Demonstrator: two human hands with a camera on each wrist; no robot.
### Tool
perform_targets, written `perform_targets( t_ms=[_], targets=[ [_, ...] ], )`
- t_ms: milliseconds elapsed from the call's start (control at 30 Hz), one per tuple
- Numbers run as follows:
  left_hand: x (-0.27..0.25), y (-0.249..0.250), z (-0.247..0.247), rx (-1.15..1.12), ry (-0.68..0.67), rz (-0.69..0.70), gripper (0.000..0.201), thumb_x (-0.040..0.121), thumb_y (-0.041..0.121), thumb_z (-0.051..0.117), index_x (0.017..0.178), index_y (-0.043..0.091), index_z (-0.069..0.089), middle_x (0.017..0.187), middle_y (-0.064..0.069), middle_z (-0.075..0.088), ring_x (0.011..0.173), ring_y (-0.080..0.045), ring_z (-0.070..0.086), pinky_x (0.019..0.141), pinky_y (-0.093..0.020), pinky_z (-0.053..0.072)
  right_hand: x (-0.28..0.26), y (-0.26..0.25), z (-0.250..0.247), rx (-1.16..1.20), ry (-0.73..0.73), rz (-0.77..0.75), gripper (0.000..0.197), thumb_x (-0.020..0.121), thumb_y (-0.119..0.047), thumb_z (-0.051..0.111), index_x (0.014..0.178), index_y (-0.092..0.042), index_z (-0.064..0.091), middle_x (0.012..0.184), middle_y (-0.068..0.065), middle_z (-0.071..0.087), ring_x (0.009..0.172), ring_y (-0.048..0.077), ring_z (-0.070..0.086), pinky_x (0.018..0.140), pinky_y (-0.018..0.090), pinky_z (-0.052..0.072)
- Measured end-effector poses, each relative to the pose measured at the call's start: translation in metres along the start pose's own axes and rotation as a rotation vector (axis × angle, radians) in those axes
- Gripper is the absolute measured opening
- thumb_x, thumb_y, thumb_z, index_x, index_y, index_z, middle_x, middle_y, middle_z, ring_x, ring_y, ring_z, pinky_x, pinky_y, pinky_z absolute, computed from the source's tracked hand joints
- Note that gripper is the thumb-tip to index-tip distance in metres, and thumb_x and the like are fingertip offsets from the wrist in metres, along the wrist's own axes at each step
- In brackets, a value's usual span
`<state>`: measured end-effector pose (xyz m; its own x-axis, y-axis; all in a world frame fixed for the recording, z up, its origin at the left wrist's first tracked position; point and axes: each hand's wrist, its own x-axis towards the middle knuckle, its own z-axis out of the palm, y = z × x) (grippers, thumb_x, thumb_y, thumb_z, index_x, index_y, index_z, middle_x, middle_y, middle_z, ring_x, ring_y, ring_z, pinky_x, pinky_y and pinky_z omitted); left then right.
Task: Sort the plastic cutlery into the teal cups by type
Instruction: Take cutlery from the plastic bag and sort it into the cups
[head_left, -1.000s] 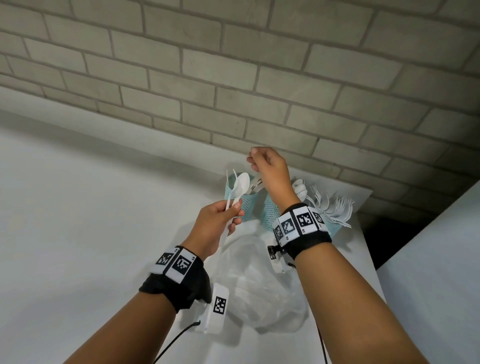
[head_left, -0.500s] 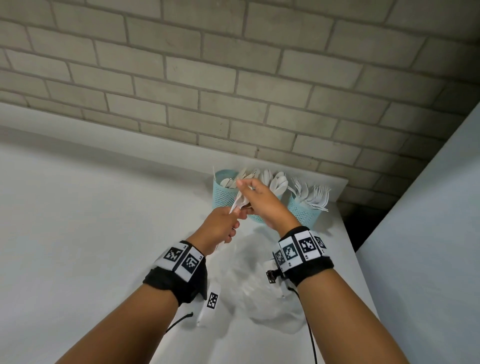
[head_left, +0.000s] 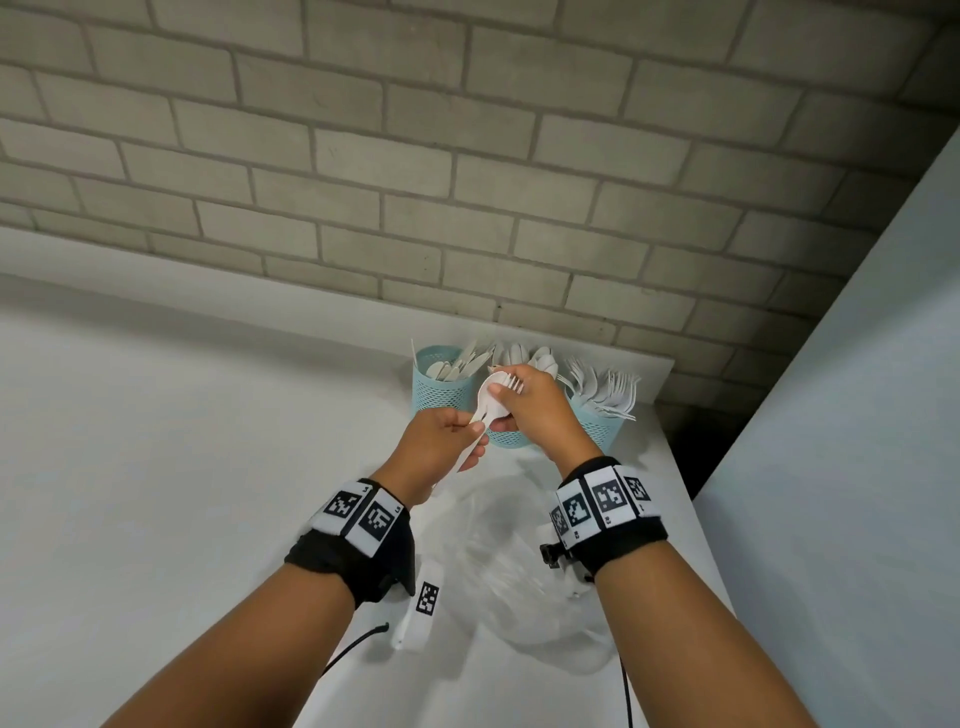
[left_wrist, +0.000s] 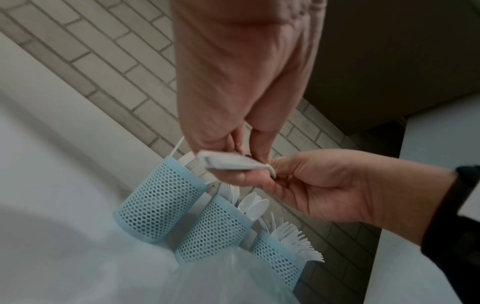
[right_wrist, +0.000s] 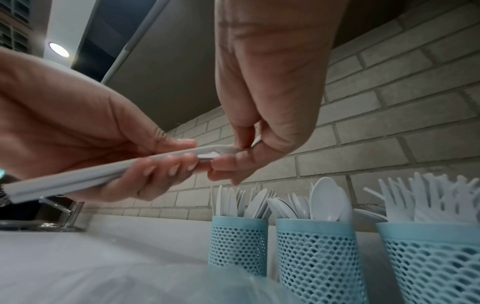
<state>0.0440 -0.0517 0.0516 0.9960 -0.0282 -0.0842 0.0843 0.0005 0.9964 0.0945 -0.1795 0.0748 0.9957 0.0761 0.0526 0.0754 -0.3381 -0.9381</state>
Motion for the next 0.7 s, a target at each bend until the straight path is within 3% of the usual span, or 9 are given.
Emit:
perform_targets(
  t_ms=[67,133,233,333,433,500,567,700],
  targets=[
    [0.003,0.002,0.002,-0.030,0.010,-0.010,0.016,0.096,0.014,0.050,0.092,0.005,0.062,0.076,-0.006,0.063,0.066,-0.013,0.058,0.057,-0.014,0.052,0.000,0.000,-0.001,-0.060,0.002,0.006,0.031,0.096,-0.009,0.050,0.126,-0.003,0.050,0.120,0.021,0.056,0.069,0.022,0.062,0.044,0.013,0.050],
    [0.008,0.005,0.003,-0.014,0.004,-0.014,0.019,0.096,0.016,0.050,0.089,0.003,0.062,0.074,-0.008,0.063,0.065,-0.015,0.058,0.058,-0.017,0.052,0.002,-0.001,-0.004,-0.106,0.000,-0.006,0.028,0.096,-0.011,0.049,0.124,-0.004,0.051,0.113,0.017,0.057,0.065,0.018,0.060,0.042,0.013,0.048],
    [0.022,0.013,0.005,0.056,-0.015,0.010,0.014,0.093,0.010,0.054,0.085,0.004,0.063,0.072,-0.008,0.062,0.063,-0.016,0.058,0.057,-0.016,0.048,0.006,-0.004,-0.016,-0.123,0.058,0.000,0.020,0.096,-0.012,0.049,0.115,-0.008,0.053,0.102,0.009,0.057,0.045,0.004,0.060,0.037,0.013,0.044],
    [0.035,0.024,0.005,0.118,-0.029,0.001,0.010,0.091,0.005,0.056,0.100,0.005,0.060,0.071,0.001,0.063,0.055,-0.003,0.057,0.046,-0.012,0.040,0.012,-0.008,-0.039,-0.029,0.217,0.023,0.011,0.097,-0.013,0.049,0.106,-0.010,0.054,0.096,0.014,0.065,0.035,0.000,0.054,0.036,0.013,0.042],
    [0.045,0.038,0.007,0.027,-0.139,-0.006,0.030,0.089,-0.007,0.052,0.115,0.008,0.050,0.072,0.003,0.068,0.062,-0.002,0.063,0.057,-0.013,0.045,0.016,-0.015,-0.065,0.007,0.315,0.025,0.007,0.097,-0.015,0.049,0.093,-0.014,0.054,0.093,0.015,0.068,0.034,0.000,0.053,0.035,0.013,0.040],
    [0.050,0.050,0.008,-0.020,-0.187,0.011,0.047,0.086,-0.012,0.052,0.125,0.013,0.044,0.084,-0.003,0.065,0.072,-0.009,0.061,0.066,-0.023,0.048,0.021,-0.019,-0.083,-0.022,0.375,-0.016,0.014,0.097,-0.017,0.049,0.083,-0.019,0.051,0.096,0.016,0.068,0.038,0.001,0.055,0.035,0.013,0.039],
    [0.056,0.066,0.009,-0.034,-0.209,0.047,0.051,0.088,-0.012,0.050,0.129,0.017,0.040,0.087,-0.004,0.059,0.073,-0.011,0.058,0.064,-0.023,0.049,0.020,-0.026,-0.101,-0.041,0.492,-0.084,0.011,0.097,-0.015,0.048,0.088,-0.014,0.053,0.098,0.017,0.067,0.052,0.010,0.060,0.043,0.014,0.045],
    [0.073,0.091,0.015,-0.075,-0.179,0.161,0.028,0.098,0.001,0.039,0.122,0.012,0.047,0.084,-0.004,0.058,0.075,-0.011,0.062,0.074,-0.026,0.053,0.018,-0.030,-0.129,-0.391,0.766,-0.173,0.021,0.100,-0.020,0.041,0.105,-0.006,0.056,0.102,0.015,0.066,0.090,0.029,0.063,0.069,0.028,0.046]
  ],
)
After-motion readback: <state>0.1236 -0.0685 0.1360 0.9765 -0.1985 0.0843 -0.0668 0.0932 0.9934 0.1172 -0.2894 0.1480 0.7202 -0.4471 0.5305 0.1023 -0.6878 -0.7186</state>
